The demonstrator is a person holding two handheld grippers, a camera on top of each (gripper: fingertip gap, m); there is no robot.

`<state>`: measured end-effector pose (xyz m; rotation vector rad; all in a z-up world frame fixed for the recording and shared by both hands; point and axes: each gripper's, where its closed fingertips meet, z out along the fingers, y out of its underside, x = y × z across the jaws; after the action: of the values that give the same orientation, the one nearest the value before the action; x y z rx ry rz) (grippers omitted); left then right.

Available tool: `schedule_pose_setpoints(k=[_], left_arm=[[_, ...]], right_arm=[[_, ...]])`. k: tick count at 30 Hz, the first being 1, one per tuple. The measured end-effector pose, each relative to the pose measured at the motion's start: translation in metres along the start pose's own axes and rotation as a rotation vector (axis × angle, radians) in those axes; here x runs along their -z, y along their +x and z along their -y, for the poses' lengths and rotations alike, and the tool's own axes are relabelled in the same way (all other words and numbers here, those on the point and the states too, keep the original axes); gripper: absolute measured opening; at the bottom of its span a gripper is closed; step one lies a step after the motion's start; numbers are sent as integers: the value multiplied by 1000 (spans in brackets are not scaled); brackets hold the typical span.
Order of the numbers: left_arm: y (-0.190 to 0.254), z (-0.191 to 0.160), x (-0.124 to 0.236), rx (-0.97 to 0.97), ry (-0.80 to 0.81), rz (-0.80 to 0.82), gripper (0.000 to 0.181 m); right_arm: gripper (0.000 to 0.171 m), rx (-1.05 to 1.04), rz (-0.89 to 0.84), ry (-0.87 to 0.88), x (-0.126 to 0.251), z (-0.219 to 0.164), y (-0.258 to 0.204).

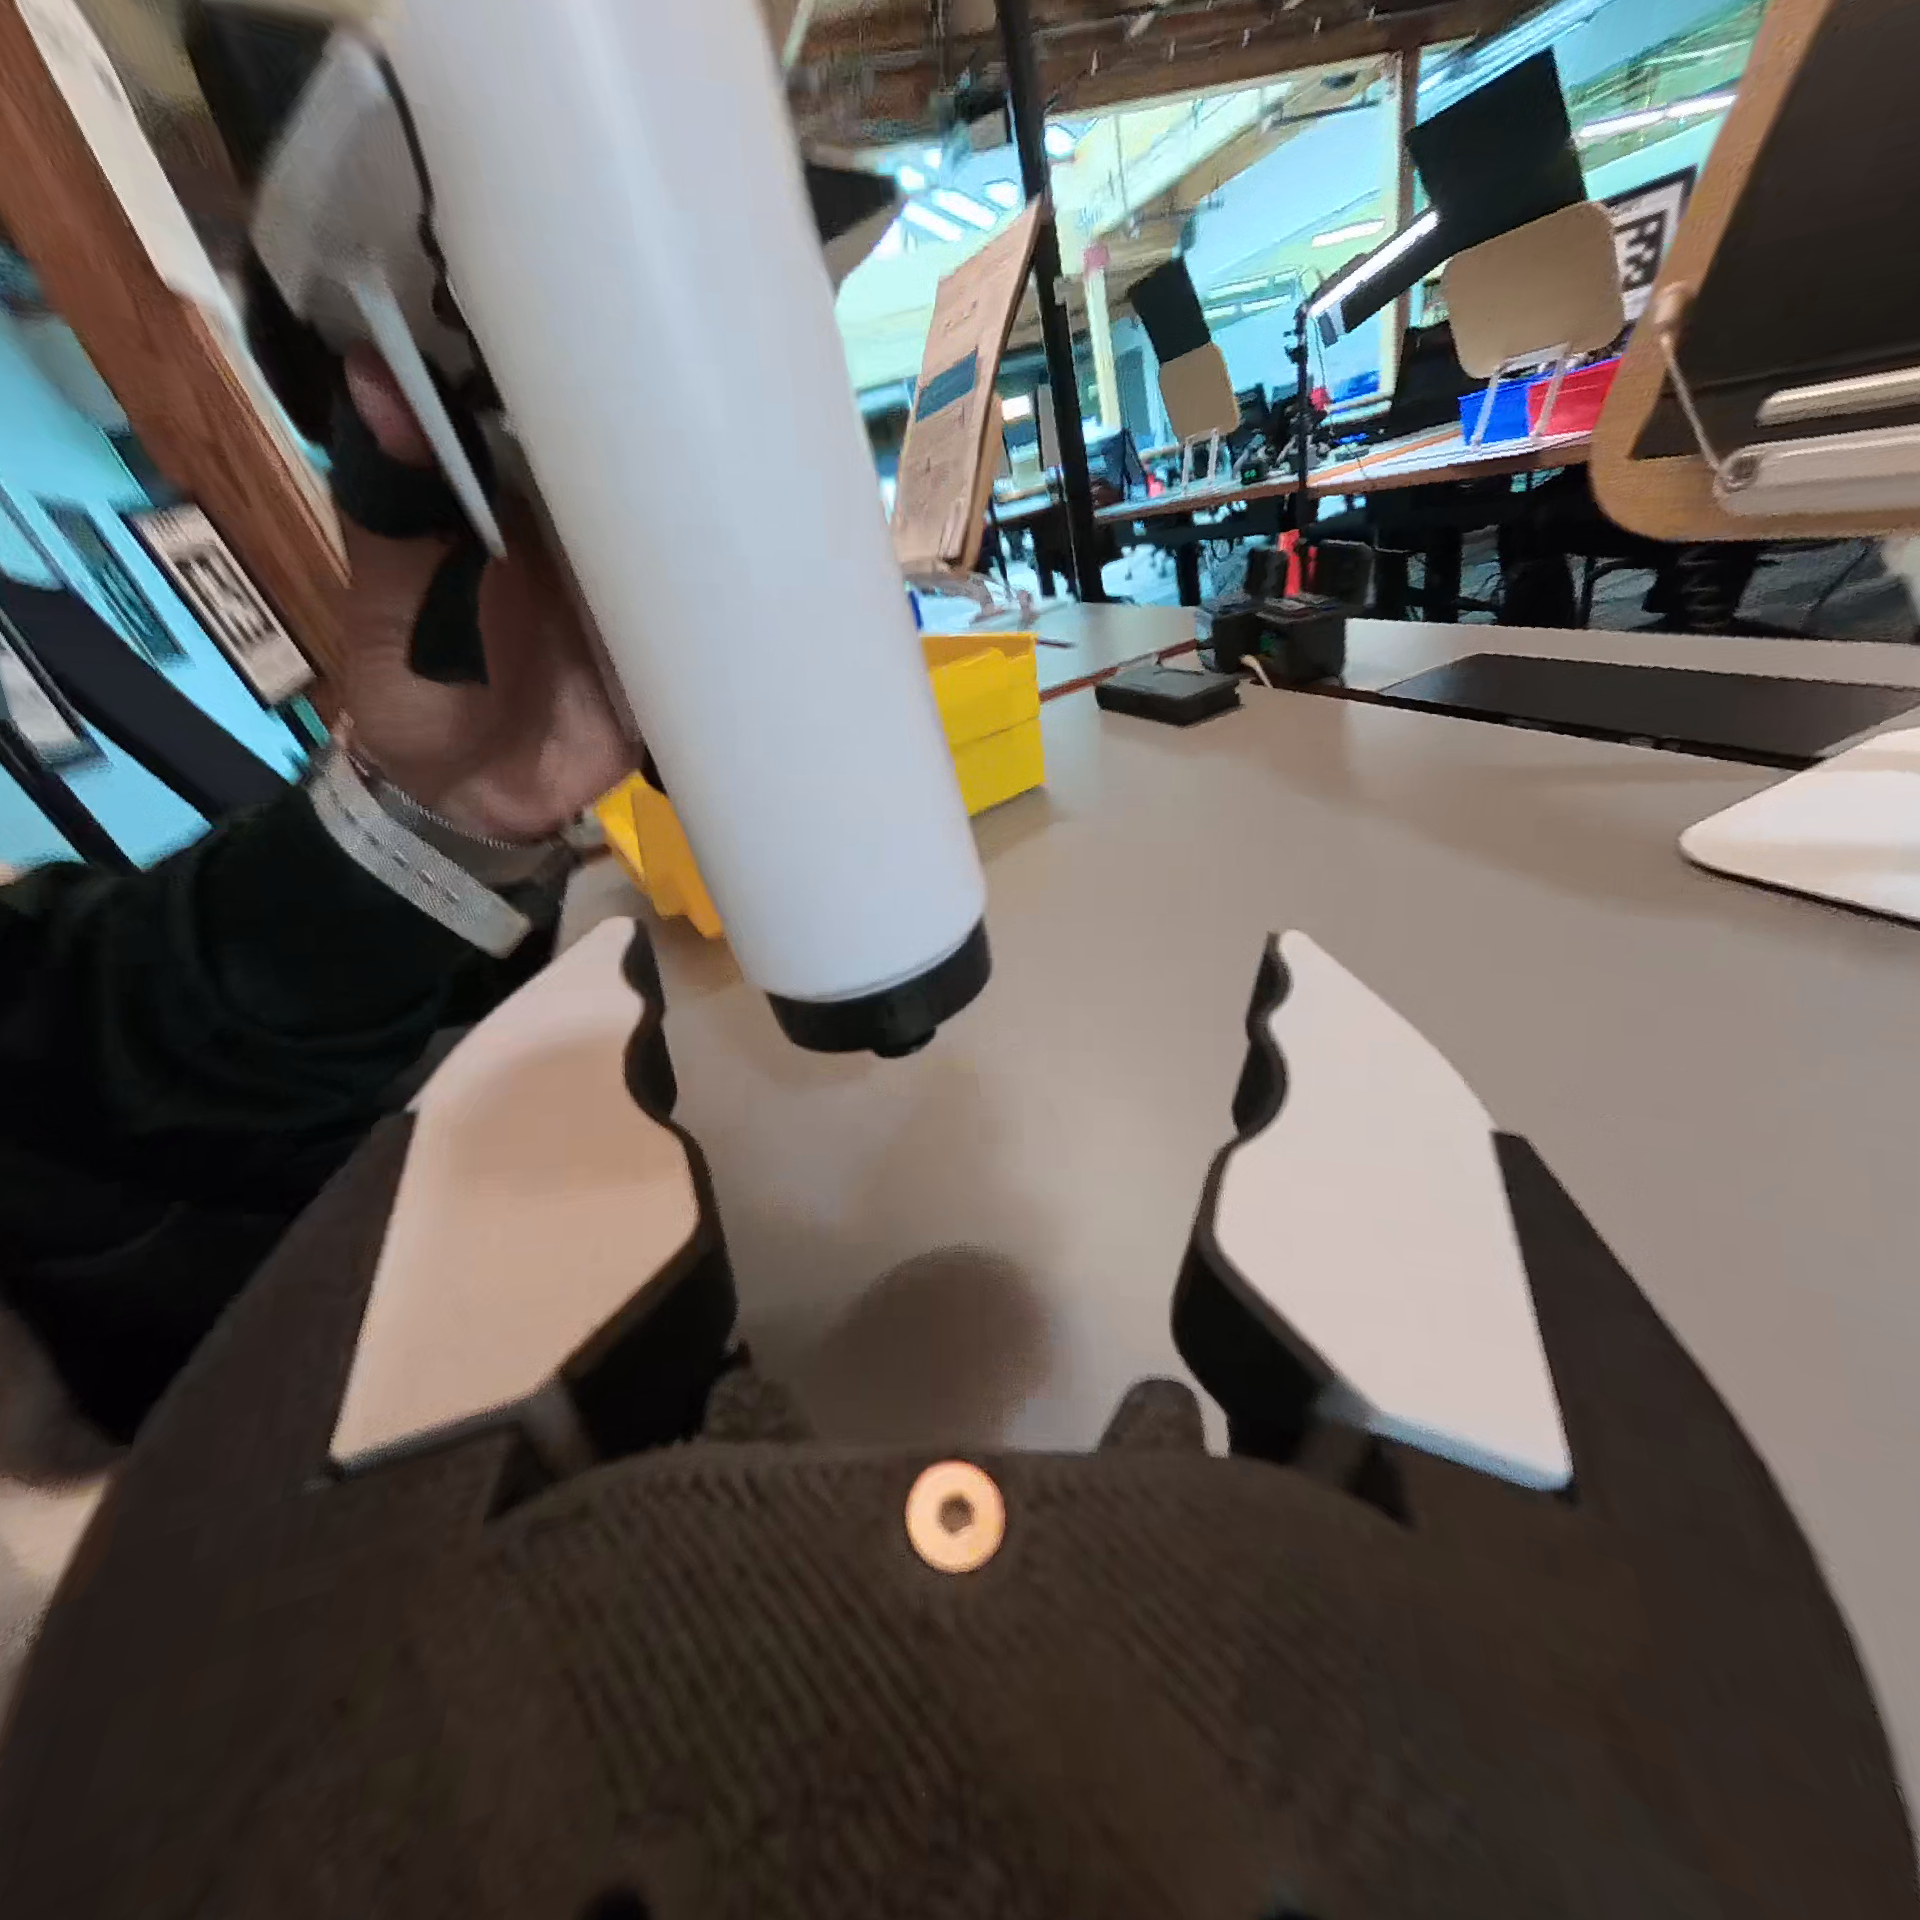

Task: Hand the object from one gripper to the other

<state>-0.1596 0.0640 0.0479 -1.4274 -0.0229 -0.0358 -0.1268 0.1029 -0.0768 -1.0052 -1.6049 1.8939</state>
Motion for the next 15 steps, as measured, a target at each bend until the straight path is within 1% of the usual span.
schedule_pose_setpoints(k=[3,5,9,12,15], left_arm=[[-13,8,10,28,46,30,97],[-16,10,12,36,47,35,97],[-10,8,9,45,34,13,97],[3,8,2,85,43,-39,98],[18,11,-3,148,74,-103,97]], right_arm=[[105,-156,54,88,0,10,-4],[105,-178,73,66,-6,3,-9],[109,-97,80,-82,-23,-26,-25],[111,-45,107,-183,-35,-49,-41],[107,33,129,-198,-40,-52,-54]])
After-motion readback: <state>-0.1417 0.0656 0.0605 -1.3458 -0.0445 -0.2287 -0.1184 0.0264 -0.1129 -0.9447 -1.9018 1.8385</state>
